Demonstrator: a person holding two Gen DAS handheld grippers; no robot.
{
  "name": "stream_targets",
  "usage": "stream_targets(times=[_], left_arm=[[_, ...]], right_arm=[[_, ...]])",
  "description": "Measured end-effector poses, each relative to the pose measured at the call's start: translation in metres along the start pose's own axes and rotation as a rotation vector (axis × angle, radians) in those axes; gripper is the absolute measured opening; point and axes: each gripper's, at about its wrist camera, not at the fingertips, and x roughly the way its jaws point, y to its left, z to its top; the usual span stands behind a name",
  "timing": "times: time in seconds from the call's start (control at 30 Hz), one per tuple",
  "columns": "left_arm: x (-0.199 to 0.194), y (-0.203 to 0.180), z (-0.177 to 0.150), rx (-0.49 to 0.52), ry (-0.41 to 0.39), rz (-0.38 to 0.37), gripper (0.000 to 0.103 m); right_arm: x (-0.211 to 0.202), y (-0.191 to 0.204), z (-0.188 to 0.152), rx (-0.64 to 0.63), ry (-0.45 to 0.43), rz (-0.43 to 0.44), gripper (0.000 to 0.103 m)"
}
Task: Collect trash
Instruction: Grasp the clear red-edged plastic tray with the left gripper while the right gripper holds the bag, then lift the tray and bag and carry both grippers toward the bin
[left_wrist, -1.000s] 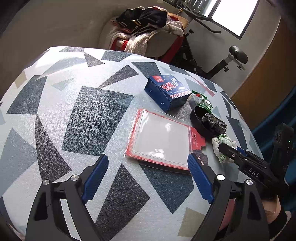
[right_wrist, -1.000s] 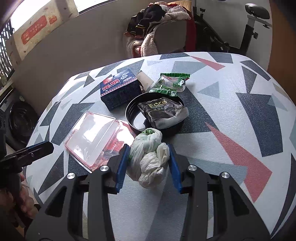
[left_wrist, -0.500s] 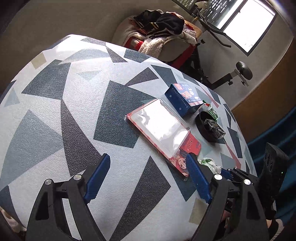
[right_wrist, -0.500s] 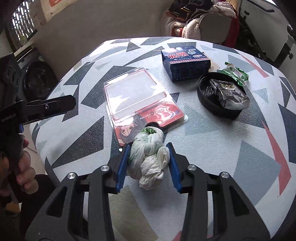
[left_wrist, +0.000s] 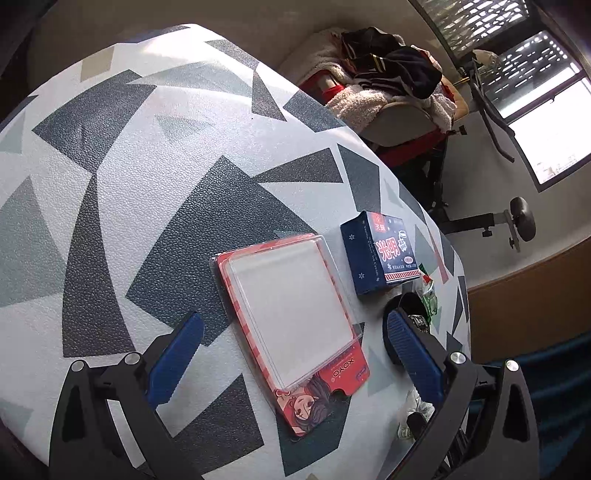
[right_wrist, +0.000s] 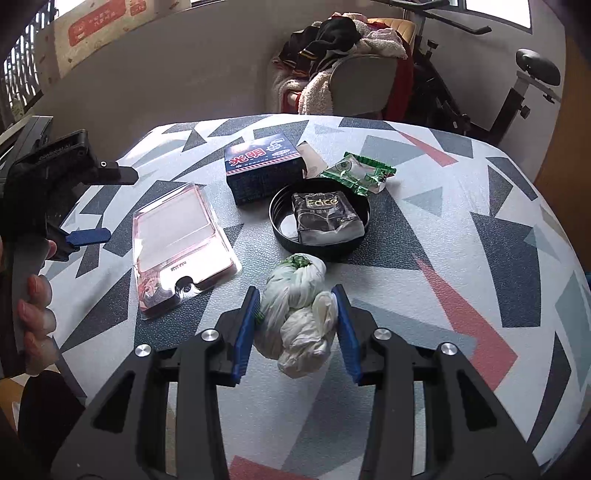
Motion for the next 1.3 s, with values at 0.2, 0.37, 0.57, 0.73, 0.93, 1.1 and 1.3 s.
stream_targets(times=[0.2,0.37,0.57,0.73,0.93,1.1,1.3], left_arm=[[0.029,-0.026,0.007,-0.045,-0.029,0.219,0.097],[0.044,-0.029,0.008,-0.107,-0.055,0.299,0.097],[0.057,-0.038,0.010,-0.090,-0.068,0.390,0.097],[0.066,-0.046,0.008,-0.037,-0.072,0.437,0.097],[0.072,-0.051,0.008,-0.021,-0.071,0.464,0.097],[0.077,-0.062,0.004,0.063,-0.085,0.473,0.097],[0.080,-0.070,0.003,0.166,-0.097,0.480,0.098]], right_arm=[[0.019,-0.015,0.005,0.051,-0.013,0.007,0.042],[0.023,-0.011,0.004,0.025,-0.009,0.020,0.042],[0.024,-0.013,0.003,0.042,0.000,0.047,0.042],[0.026,-0.013,0.002,0.041,0.004,0.064,0.042],[0.025,-0.013,0.001,0.047,0.001,0.075,0.042],[0.026,-0.014,0.000,0.053,0.006,0.084,0.042],[0.027,-0.020,0.000,0.081,0.009,0.092,0.042]])
